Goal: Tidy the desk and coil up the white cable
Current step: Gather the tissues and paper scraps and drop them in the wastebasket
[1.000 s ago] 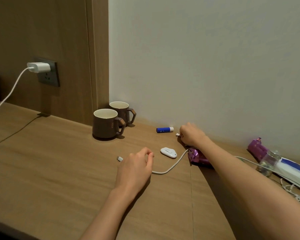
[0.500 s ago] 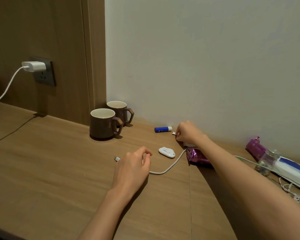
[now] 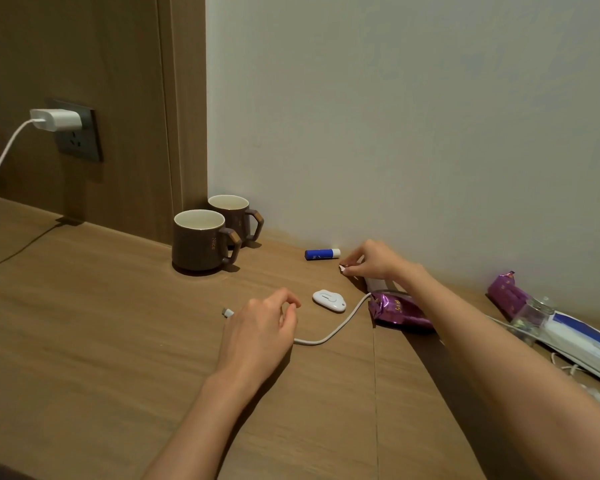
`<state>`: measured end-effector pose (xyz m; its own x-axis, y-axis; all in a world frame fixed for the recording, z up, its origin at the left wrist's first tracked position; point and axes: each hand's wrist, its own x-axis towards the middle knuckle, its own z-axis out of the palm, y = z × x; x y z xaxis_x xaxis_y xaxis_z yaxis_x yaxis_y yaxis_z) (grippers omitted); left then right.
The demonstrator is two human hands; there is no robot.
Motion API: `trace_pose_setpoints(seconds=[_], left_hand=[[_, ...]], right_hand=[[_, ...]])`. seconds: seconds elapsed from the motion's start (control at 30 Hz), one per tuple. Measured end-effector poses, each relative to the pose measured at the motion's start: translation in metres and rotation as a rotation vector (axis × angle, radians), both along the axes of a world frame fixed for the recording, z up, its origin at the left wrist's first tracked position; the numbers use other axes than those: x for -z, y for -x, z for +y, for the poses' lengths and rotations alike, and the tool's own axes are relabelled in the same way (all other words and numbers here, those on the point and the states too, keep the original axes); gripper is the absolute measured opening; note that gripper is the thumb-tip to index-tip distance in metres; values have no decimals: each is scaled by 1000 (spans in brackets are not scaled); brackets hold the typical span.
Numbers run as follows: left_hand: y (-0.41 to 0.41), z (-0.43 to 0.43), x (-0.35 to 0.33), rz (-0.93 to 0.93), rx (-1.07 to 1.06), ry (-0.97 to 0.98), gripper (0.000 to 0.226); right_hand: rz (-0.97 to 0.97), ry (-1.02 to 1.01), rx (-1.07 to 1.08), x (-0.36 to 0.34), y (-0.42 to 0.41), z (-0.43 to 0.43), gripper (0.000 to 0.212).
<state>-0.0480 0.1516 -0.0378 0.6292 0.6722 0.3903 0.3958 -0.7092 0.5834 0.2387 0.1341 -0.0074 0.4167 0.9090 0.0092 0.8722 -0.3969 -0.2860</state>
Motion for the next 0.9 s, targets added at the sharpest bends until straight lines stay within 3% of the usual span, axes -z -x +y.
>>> trace_pose_setpoints(seconds=[0.17, 0.3, 0.47, 0.67, 0.83, 0.9], left_hand=[[0, 2, 2, -18, -8, -13, 18], [-1, 3, 2, -91, 5, 14, 15], [-3, 0, -1, -194, 114, 330, 24], [1, -2, -5, -241, 166, 441, 34], [26, -12, -18, -545, 150, 584, 40], [47, -20, -22, -583, 130, 567, 37]], right_hand=[[135, 9, 3, 0, -6, 2, 17], [182, -108, 45, 6, -3, 4, 13], [96, -264, 2, 3, 12, 2, 15], [75, -454, -90, -36, 61, -25, 20], [119, -591, -128, -69, 124, -71, 13], [194, -618, -151, -74, 150, -91, 10]])
